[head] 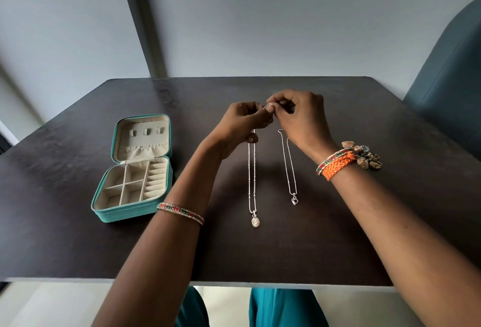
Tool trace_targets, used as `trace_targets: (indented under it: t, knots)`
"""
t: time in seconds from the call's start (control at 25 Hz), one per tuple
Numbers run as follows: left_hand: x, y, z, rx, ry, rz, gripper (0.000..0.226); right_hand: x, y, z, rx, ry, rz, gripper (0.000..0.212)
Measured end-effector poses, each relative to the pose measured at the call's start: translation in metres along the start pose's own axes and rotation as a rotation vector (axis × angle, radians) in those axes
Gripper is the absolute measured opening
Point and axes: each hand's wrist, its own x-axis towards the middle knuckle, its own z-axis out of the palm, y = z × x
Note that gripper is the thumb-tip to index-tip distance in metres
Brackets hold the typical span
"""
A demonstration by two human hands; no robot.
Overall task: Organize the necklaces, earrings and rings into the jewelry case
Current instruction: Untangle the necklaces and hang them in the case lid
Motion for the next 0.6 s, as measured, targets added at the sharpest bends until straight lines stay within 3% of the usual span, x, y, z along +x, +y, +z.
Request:
trace_targets:
  t: [0.16, 0.36, 0.6]
  knots:
    - [0.001, 0.001, 0.001, -0.219, -0.019, -0.039, 0.021, 0.005, 0.005, 0.001, 0.167, -0.079, 0.135, 0.014]
    - [0.0, 0.007, -0.002, -0.348, 0.03, -0.086, 0.015, 0.009, -0.004, -0.003, 0.852, -0.296, 0.636, 0.014]
    - [-0.001, 0.008, 0.001, -0.236, 0.05, -0.084, 0.016, 0.007, 0.002, -0.01, 0.847, -0.315, 0.667, 0.007]
